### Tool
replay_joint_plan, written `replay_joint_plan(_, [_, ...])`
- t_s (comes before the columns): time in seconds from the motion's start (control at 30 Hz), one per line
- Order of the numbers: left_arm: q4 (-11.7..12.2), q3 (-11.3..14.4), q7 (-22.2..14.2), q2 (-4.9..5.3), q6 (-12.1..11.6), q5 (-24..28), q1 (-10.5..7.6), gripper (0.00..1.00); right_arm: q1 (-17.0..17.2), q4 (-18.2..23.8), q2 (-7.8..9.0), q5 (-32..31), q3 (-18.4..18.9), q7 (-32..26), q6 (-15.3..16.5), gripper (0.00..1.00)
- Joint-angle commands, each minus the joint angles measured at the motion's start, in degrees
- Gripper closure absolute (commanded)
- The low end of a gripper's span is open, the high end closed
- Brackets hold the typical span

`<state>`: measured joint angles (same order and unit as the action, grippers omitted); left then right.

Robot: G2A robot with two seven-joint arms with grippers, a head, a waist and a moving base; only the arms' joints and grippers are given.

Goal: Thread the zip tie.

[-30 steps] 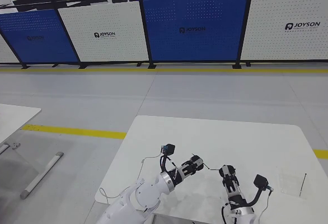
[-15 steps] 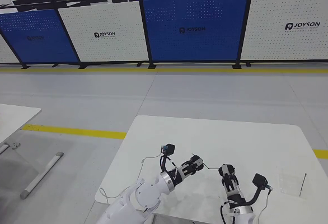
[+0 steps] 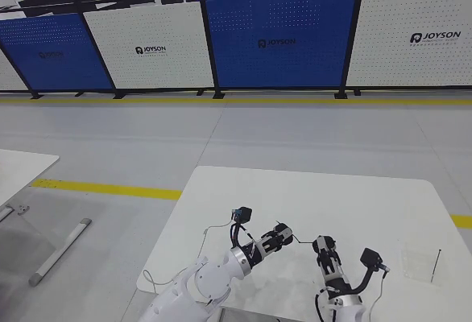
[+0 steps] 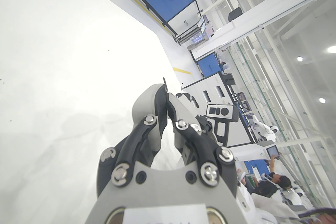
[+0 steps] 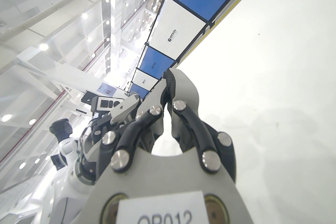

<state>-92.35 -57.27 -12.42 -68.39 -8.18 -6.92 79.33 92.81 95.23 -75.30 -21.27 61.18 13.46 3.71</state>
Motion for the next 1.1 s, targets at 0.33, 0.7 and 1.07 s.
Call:
replay_joint_plan(0.33, [0.0, 0.0, 0.0, 0.0, 0.0, 0.0, 0.0, 1.0, -1.7, -1.7, -0.48, -0.3, -0.9, -0.9, -1.0, 1.0])
replay_joint_plan(0.7, [0.1, 0.1, -0.5, -0.27, 0.3, 4.4, 0.07, 1.0, -1.4, -1.4, -0.48, 1.0, -0.1, -1.6, 0.9, 1.0])
replay_joint_plan(1.07, [0.6, -1.3, -3.6, -0.39, -5.0, 14.2, 0.54, 1.0, -2.0, -3.1, -0.83, 3.3, 0.6, -2.1, 6.3, 1.0])
